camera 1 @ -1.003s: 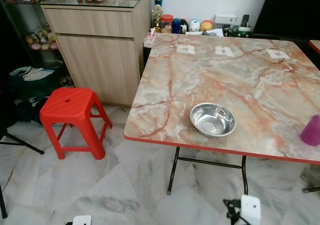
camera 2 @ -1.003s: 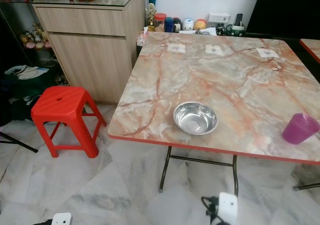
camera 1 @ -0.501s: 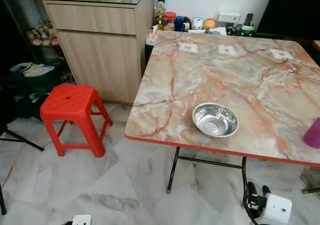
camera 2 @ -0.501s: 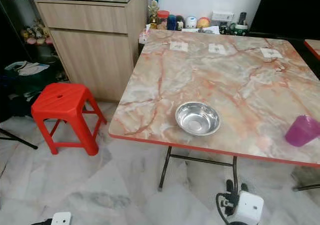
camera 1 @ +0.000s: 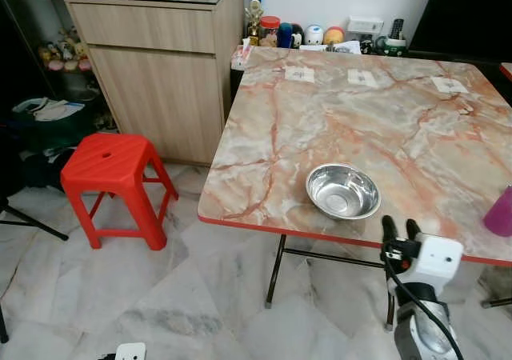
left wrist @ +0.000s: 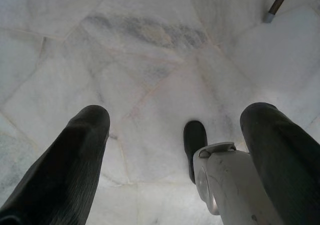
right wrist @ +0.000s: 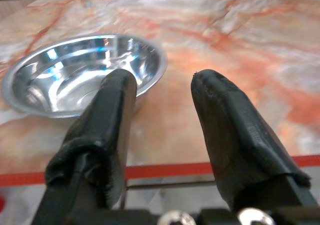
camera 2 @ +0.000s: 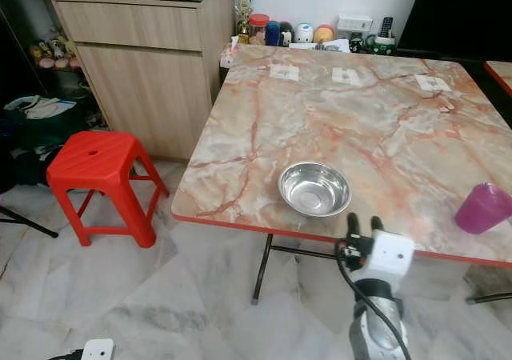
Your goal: Setting the table
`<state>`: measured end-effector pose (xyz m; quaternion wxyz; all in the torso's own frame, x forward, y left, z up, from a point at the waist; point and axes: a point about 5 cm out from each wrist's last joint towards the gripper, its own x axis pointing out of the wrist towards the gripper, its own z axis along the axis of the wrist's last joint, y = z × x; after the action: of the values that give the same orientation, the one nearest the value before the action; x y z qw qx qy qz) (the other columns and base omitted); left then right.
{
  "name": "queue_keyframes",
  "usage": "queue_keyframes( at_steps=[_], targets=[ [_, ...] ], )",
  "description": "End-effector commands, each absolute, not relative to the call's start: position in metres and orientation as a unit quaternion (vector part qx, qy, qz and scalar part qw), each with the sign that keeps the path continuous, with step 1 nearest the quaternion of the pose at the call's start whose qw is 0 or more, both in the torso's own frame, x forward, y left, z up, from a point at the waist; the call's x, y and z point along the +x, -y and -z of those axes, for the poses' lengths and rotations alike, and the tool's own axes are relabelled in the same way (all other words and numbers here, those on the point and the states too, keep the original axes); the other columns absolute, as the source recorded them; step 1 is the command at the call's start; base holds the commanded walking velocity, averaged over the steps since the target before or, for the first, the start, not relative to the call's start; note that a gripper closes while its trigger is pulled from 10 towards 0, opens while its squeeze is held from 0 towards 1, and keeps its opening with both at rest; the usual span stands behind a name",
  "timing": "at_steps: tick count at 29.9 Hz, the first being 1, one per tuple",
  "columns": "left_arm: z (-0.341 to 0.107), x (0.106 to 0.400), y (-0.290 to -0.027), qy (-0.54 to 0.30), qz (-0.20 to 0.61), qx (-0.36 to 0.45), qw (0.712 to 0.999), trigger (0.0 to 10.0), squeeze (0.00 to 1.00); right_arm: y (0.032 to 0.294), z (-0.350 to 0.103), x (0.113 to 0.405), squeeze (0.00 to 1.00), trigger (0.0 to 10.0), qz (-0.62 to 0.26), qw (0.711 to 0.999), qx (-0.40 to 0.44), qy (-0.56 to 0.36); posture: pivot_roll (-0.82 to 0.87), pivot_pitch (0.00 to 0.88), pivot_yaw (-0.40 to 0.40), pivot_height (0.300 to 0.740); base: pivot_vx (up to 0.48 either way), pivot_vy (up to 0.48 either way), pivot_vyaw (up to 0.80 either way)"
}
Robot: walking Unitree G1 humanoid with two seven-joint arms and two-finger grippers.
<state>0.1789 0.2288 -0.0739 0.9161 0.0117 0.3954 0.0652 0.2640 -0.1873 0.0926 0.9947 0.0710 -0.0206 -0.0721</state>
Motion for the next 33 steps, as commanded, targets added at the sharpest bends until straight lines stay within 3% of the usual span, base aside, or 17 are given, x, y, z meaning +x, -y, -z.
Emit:
queue_keyframes(
  at_steps=[1, 13, 14, 33],
  targets=[
    [0.077, 0.173, -0.231, -0.405, -0.072, 0.011, 0.912, 10.0, 0.0, 0.185, -0.1, 0.264, 1.0, 10.0, 0.067, 0.994, 0.083, 0.023, 0.01, 0.092, -0.038, 0.74, 0.0, 0.0, 0.0],
    [0.077, 0.172, -0.23, -0.403, -0.07, 0.009, 0.912, 10.0, 0.0, 0.184, -0.111, 0.272, 1.0, 10.0, 0.072, 0.993, 0.089, 0.027, 0.01, 0.092, -0.04, 0.74, 0.0, 0.0, 0.0],
    [0.077, 0.172, -0.23, -0.403, -0.07, 0.009, 0.912, 10.0, 0.0, 0.184, -0.112, 0.272, 0.0, 10.0, 0.073, 0.993, 0.089, 0.025, 0.01, 0.092, -0.04, 0.74, 0.0, 0.0, 0.0],
    [0.077, 0.172, -0.23, -0.405, -0.068, 0.008, 0.912, 10.0, 0.0, 0.19, -0.119, 0.276, 0.0, 10.0, 0.095, 0.991, 0.095, 0.025, 0.01, 0.09, -0.038, 0.74, 0.285, 0.0, 0.0]
  ],
)
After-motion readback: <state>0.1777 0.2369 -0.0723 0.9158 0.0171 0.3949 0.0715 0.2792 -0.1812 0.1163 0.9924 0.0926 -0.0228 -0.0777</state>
